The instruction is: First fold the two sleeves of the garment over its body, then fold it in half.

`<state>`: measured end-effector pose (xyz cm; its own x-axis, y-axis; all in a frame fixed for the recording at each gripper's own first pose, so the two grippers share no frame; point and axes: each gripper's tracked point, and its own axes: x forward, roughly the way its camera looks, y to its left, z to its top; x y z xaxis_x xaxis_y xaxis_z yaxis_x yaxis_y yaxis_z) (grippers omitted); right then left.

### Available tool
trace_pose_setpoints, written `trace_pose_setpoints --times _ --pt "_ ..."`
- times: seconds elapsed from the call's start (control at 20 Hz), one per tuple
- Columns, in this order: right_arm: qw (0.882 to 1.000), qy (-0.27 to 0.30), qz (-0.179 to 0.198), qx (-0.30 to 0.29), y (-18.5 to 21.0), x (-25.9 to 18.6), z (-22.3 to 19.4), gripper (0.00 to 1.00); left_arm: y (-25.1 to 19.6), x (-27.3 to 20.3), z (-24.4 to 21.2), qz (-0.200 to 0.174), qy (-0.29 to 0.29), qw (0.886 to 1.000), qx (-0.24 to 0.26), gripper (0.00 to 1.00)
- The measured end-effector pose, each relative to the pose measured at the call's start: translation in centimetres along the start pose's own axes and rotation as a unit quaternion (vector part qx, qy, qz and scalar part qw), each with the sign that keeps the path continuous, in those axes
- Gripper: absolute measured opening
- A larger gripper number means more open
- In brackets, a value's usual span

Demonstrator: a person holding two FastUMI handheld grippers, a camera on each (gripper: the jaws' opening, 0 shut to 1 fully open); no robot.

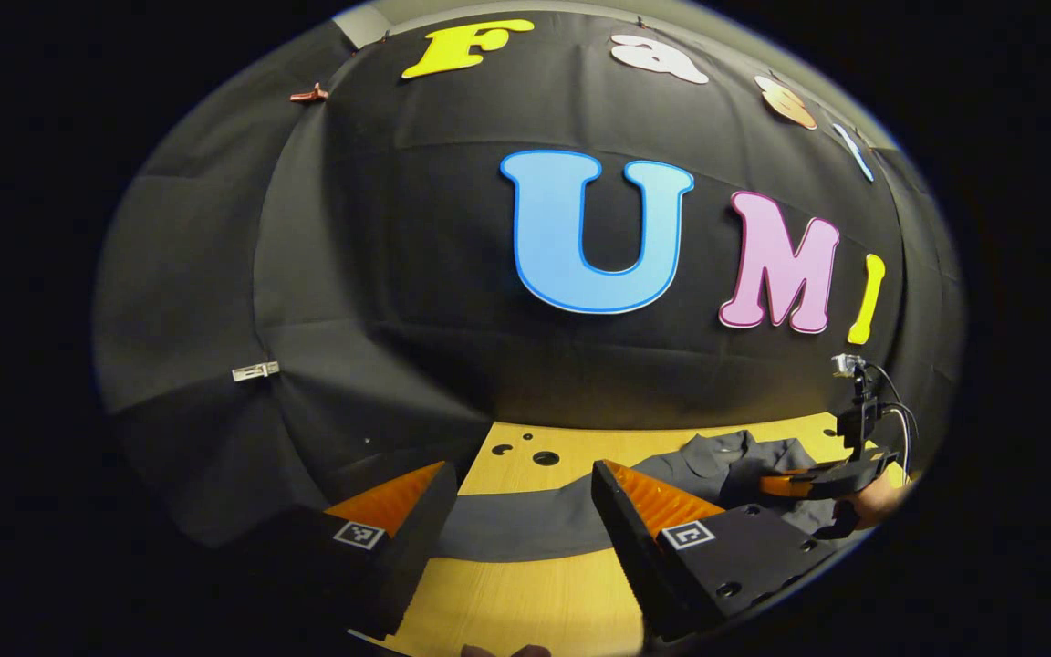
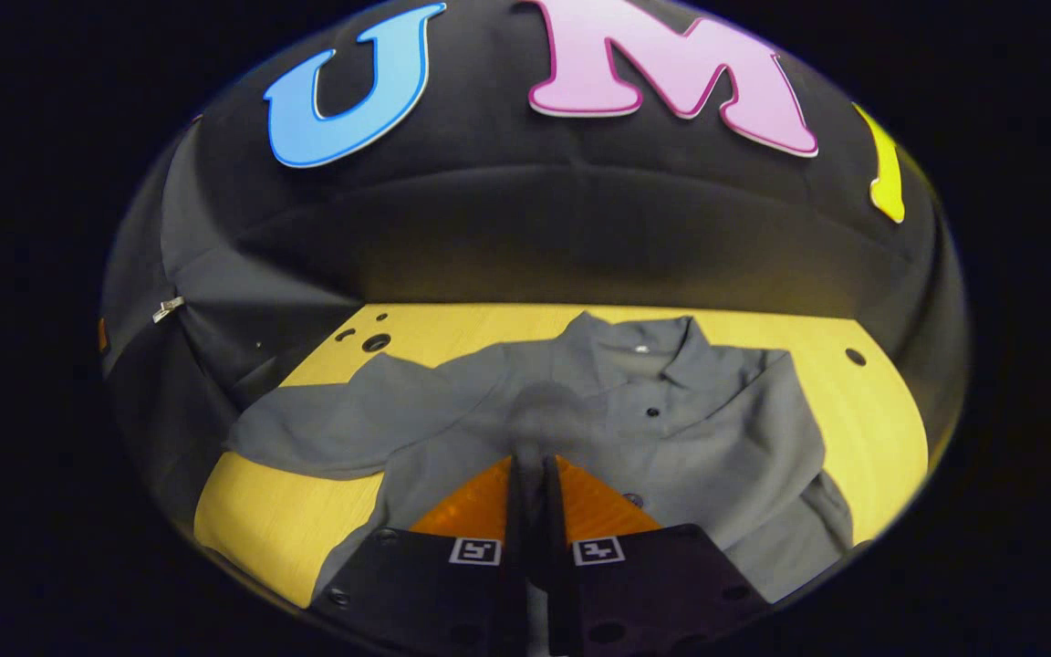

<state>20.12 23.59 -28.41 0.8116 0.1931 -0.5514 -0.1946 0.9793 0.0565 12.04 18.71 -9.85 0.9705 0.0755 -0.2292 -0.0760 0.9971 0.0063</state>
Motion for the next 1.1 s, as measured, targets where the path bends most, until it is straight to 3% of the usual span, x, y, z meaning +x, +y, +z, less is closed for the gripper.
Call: trace_pose_setpoints --times 0.1,0.15,0.2,0.25,0.3,0.45,0.5,0.6,0.65,0.7,0.8,0.95,1.1 --pt "1.0 0.02 0.018 0.014 1.7 0.6 -1.0 0.23 1.2 1.2 -0.8 0.007 0.005 1.0 -0.003 0.94" --pt "0.999 0.027 0.019 0.011 2.1 0.8 -1.4 0.15 1.7 1.9 -1.2 0.01 0.006 1.0 -0.005 0.94" --pt "0.999 0.033 0.021 0.008 2.3 0.9 -1.8 0.27 2.1 2.6 -1.6 0.013 0.008 1.0 -0.009 0.94" --pt "0.999 0.041 0.026 0.008 2.7 0.9 -2.2 0.14 2.4 3.4 -2.1 0.013 0.009 1.0 -0.012 0.92" --pt "0.998 0.049 0.035 0.011 3.5 0.8 -2.7 0.28 2.7 4.1 -2.7 0.014 0.011 1.0 -0.014 0.96" --pt "0.995 0.059 0.077 0.02 5.7 -0.9 -2.9 0.35 4.0 7.2 -4.8 0.023 0.023 0.999 -0.023 0.91" --pt "0.995 0.06 0.084 0.016 5.7 -1.7 -2.8 0.4 4.6 8.3 -5.7 0.028 0.028 0.999 -0.027 0.95" --pt "0.994 0.056 0.088 0.01 5.3 -3.8 -2.3 0.45 5.6 10.6 -7.6 0.039 0.044 0.998 -0.037 0.95" --pt "0.995 0.054 0.085 0.001 4.6 -4.8 -2.1 0.31 6.3 11.7 -8.7 0.049 0.05 0.997 -0.041 0.95" --pt "0.996 0.052 0.078 -0.013 3.7 -5.7 -2.0 0.45 6.6 12.5 -9.5 0.054 0.056 0.996 -0.042 0.96" --pt "0.996 0.051 0.059 -0.034 1.7 -7.6 -2.2 0.45 7.0 14.1 -11.7 0.06 0.078 0.994 -0.039 0.95" --pt "0.998 0.05 0.035 -0.02 -0.9 -10.0 -2.5 0.46 7.1 15.9 -15.4 0.059 0.125 0.99 -0.032 0.96" --pt "0.999 0.043 0.005 -0.019 -3.6 -11.5 -2.5 0.46 7.9 16.7 -19.4 0.072 0.184 0.98 -0.027 0.95"
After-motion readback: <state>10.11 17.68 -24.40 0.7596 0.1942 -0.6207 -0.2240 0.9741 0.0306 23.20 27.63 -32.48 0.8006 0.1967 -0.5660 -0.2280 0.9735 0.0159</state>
